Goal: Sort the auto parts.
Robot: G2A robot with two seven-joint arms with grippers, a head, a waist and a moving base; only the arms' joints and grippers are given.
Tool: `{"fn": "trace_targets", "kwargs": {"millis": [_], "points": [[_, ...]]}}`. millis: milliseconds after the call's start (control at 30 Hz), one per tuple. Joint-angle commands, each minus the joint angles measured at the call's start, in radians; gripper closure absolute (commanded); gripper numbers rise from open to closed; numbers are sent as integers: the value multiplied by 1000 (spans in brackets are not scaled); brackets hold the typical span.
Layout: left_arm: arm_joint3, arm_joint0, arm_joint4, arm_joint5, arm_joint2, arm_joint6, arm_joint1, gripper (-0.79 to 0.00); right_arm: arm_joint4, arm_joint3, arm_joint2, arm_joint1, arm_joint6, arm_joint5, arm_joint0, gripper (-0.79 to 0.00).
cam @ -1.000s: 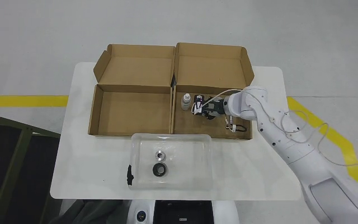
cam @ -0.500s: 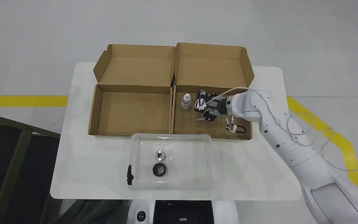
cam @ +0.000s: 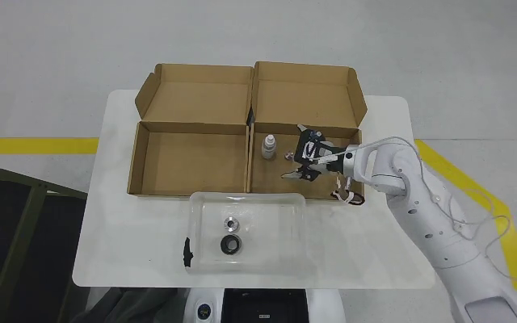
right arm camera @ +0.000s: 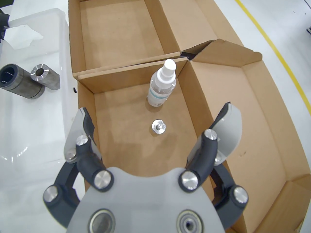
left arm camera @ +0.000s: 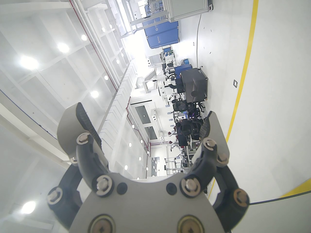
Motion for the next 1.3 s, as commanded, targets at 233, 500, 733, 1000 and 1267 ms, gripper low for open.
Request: {"fn": "trace_targets", "kwargs": {"millis": [233,500,733,1000,1267], "points": [[0,0,0,0,0,0,0,-785,106,-199,14,10,97,72,-87,-785],[0,0,0,0,0,0,0,-785,65,-352,-25,11,122,91,-148,-785],[0,0,0,0,0,0,0,-785,-8,-376,-115,0,85,64,-162,-785],[0,0,0,0,0,0,0,-785,-93,-339,-194,-17,22,27,-141,-785],[0,0,0,0,0,0,0,-785,-119,-294,-281,-41,10,1,-105,-785]]}}
